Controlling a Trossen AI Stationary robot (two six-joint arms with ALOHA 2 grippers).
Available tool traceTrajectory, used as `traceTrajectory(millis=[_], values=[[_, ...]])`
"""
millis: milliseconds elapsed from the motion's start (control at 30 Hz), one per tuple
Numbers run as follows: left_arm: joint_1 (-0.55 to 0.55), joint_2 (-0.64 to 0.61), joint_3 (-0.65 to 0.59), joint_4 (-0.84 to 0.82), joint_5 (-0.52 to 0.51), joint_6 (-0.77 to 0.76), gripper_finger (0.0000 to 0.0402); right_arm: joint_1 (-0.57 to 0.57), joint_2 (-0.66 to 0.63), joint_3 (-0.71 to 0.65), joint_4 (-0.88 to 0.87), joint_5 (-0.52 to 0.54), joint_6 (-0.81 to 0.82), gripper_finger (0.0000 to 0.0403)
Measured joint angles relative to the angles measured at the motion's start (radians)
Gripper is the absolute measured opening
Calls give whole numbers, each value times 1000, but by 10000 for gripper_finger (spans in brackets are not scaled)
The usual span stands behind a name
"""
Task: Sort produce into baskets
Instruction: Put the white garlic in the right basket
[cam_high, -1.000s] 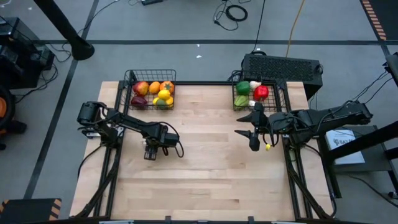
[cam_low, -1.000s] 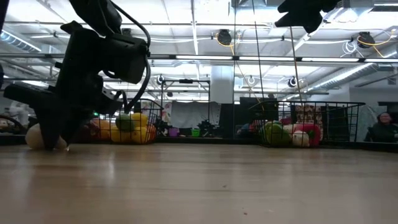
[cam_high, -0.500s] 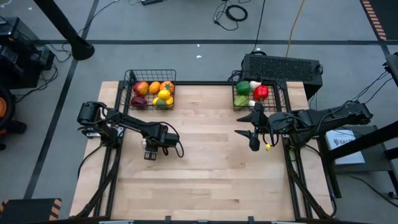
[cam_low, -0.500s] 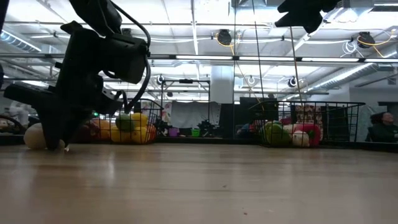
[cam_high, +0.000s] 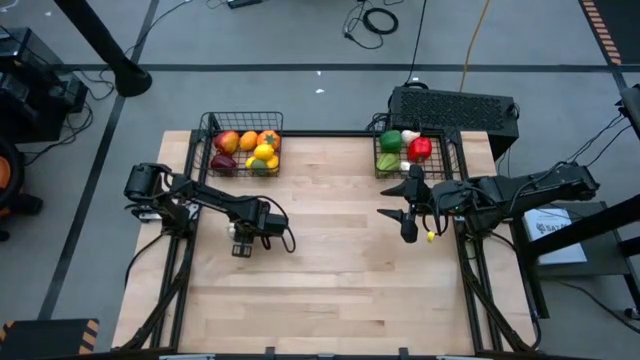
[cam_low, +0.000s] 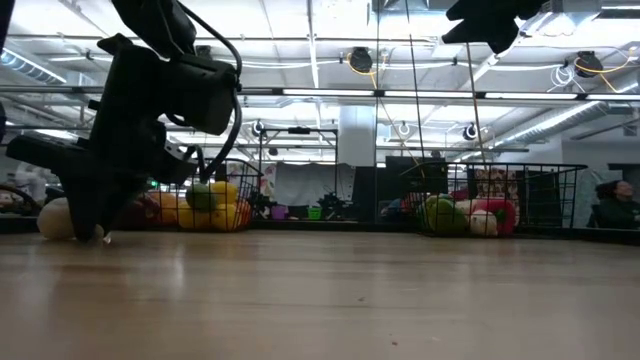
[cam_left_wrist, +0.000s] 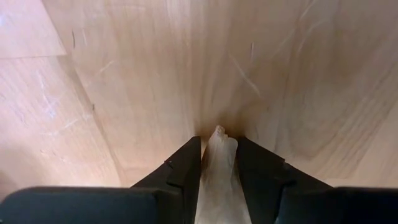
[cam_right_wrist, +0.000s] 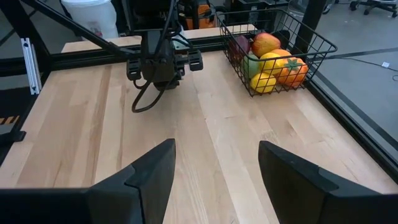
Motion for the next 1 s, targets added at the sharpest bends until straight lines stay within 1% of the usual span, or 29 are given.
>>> traceTrajectory(millis=[1000], values=[[0, 0, 0, -7, -11, 8, 104, 0, 0, 0, 0, 0, 0, 222]])
